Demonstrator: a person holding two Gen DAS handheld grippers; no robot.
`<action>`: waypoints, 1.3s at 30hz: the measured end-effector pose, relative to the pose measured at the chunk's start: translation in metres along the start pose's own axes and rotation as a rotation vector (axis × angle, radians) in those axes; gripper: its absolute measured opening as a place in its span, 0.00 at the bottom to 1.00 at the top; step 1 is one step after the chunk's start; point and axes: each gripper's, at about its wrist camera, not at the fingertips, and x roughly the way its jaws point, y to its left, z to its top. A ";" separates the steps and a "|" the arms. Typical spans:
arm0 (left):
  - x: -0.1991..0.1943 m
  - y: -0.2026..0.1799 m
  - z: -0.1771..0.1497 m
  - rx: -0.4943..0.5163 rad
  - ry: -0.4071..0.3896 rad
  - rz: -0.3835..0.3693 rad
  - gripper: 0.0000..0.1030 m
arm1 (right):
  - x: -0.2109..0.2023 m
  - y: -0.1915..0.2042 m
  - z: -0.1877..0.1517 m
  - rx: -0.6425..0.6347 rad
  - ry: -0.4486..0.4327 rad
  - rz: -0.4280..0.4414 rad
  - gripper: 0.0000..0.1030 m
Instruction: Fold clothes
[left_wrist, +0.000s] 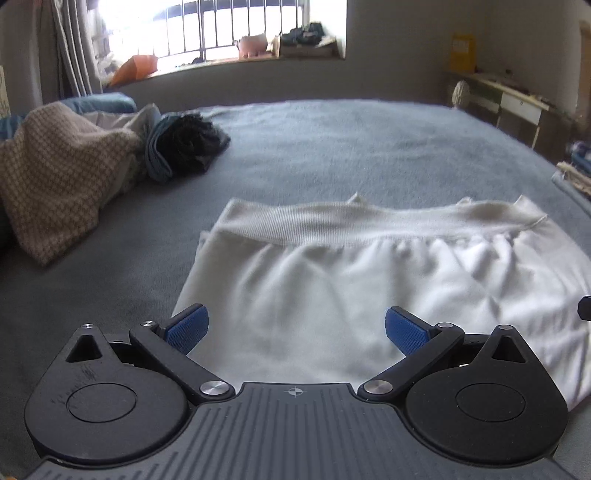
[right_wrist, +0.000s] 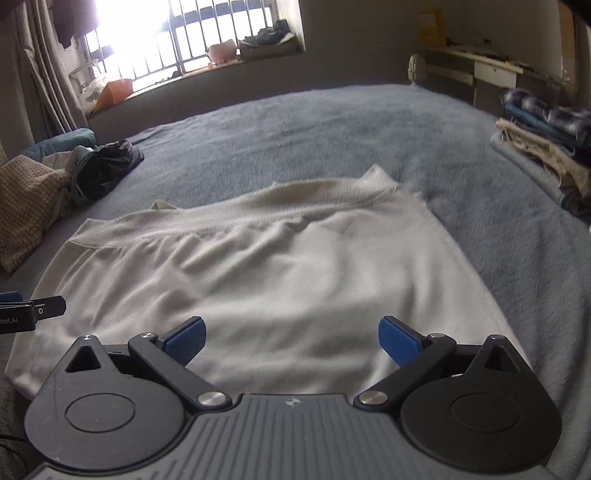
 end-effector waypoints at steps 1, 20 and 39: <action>-0.001 0.000 0.005 0.003 -0.027 -0.020 1.00 | -0.003 0.003 0.006 -0.013 -0.010 0.007 0.96; 0.080 -0.028 0.026 -0.053 -0.001 -0.150 0.55 | 0.106 0.058 0.072 -0.039 0.075 0.082 0.35; 0.095 -0.016 0.004 -0.095 0.004 -0.135 0.55 | 0.145 0.083 0.065 -0.164 0.079 -0.006 0.26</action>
